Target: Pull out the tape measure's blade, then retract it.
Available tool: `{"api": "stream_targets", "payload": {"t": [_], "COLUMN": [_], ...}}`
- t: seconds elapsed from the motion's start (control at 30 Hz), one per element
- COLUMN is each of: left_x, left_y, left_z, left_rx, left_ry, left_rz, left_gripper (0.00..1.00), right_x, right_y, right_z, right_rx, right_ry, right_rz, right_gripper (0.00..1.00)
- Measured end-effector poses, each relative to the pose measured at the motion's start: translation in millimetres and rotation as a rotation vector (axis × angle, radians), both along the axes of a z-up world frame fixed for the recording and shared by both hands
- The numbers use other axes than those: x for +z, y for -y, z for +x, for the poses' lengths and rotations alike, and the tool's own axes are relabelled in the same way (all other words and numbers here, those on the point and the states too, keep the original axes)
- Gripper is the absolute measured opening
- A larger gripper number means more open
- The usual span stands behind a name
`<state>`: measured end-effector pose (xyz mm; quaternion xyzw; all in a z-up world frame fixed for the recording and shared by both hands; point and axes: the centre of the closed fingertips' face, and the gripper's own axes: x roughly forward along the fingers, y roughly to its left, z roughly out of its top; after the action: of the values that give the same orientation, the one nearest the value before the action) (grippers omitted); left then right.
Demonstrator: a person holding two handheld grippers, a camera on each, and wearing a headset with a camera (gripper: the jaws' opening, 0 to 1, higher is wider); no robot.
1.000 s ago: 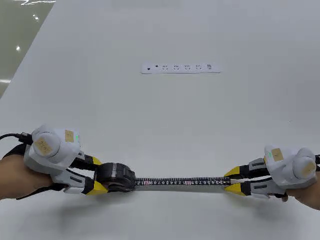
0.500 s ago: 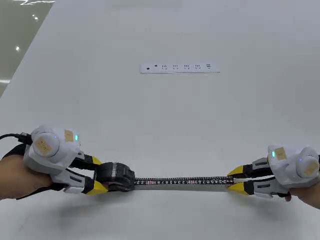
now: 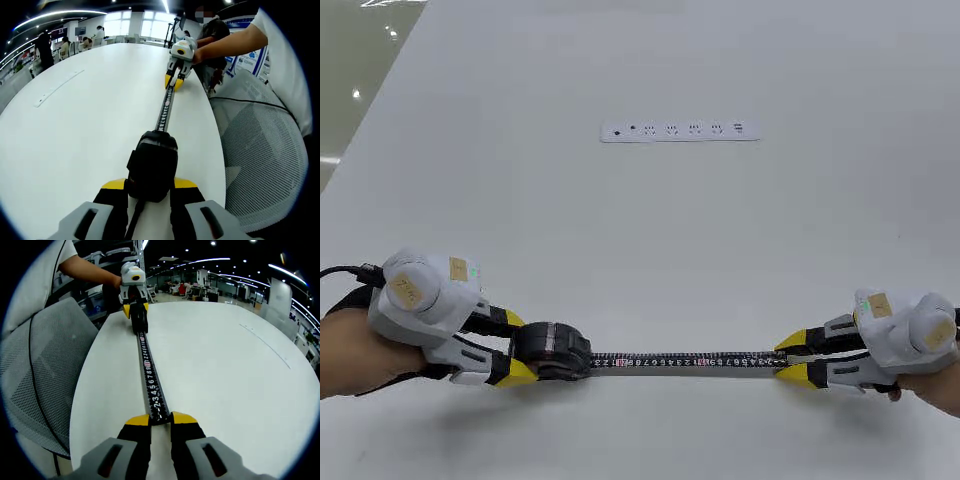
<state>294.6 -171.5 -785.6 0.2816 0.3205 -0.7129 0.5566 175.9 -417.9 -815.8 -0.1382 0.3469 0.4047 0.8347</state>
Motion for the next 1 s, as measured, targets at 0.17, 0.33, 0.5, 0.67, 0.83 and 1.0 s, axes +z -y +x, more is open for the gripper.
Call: {"api": "stream_targets", "payload": {"t": [0.17, 0.33, 0.5, 0.67, 0.83, 1.0], "left_x": [0.1, 0.4, 0.2, 0.2, 0.2, -0.1], "left_y": [0.3, 0.6, 0.8, 0.7, 0.8, 0.5], "left_z": [0.6, 1.0, 1.2, 0.8, 0.9, 0.9], "left_rx": [0.011, 0.024, 0.024, 0.018, 0.026, 0.025], "left_ry": [-0.002, 0.001, 0.002, 0.009, 0.006, 0.01], "left_rz": [-0.006, -0.01, -0.008, -0.005, -0.007, -0.001], "left_gripper": [0.3, 0.3, 0.3, 0.31, 0.31, 0.32], "right_x": [-0.2, -0.5, -0.4, -0.6, 0.0, 2.3], "right_y": [0.2, -0.5, -0.9, -1.6, -1.3, -11.5], "right_z": [0.0, -0.5, -0.3, -0.3, -0.1, -0.5], "right_rx": [0.0, 0.003, 0.009, 0.012, -0.003, -0.005], "right_ry": [-0.006, -0.005, 0.001, -0.009, -0.013, -0.03], "right_rz": [0.005, 0.013, 0.008, -0.001, 0.01, 0.05], "right_gripper": [0.13, 0.13, 0.14, 0.14, 0.15, 0.24]}}
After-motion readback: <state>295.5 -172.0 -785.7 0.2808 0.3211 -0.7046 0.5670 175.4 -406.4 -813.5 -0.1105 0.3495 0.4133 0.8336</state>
